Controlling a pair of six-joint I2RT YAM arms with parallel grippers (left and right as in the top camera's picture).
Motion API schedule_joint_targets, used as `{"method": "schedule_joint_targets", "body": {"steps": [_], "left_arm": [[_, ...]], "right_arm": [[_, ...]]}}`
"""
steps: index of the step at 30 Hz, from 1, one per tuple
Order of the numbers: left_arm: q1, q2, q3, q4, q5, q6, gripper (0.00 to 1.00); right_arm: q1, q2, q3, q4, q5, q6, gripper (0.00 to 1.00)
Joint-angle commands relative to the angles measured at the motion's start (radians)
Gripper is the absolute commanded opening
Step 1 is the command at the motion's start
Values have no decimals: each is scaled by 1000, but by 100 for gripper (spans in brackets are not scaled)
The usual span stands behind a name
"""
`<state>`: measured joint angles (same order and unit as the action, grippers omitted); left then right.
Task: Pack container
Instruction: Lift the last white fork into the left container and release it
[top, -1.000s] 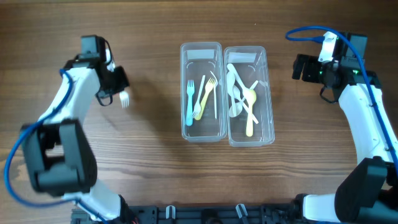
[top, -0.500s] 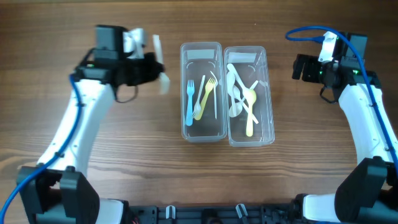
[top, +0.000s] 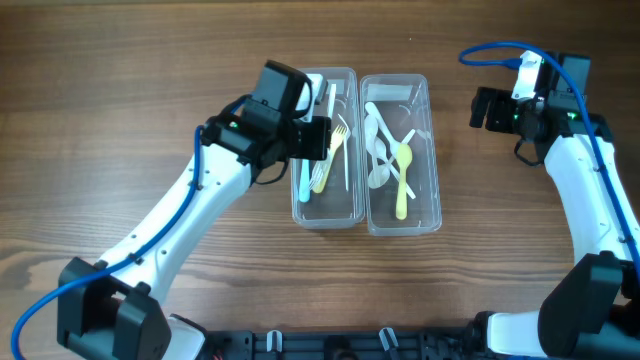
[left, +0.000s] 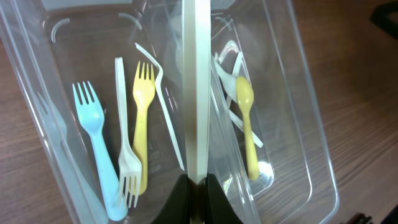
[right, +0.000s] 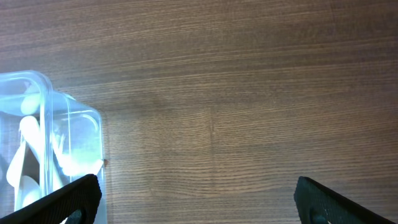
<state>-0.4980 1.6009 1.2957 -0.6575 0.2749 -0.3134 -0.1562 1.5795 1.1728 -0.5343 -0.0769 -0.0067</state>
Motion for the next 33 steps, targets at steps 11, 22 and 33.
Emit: {"method": "schedule_joint_targets", "body": {"steps": [11, 22, 33], "left_arm": [[-10, 69, 14, 0, -64, -122, 5], [-8, 69, 14, 27, -87, -121, 90], [4, 61, 14, 61, -317, -110, 100]], "right_arm": [[-1, -14, -6, 3, 10, -17, 100], [-1, -14, -6, 3, 10, -17, 100], [-1, -14, -6, 3, 10, -17, 100]]}}
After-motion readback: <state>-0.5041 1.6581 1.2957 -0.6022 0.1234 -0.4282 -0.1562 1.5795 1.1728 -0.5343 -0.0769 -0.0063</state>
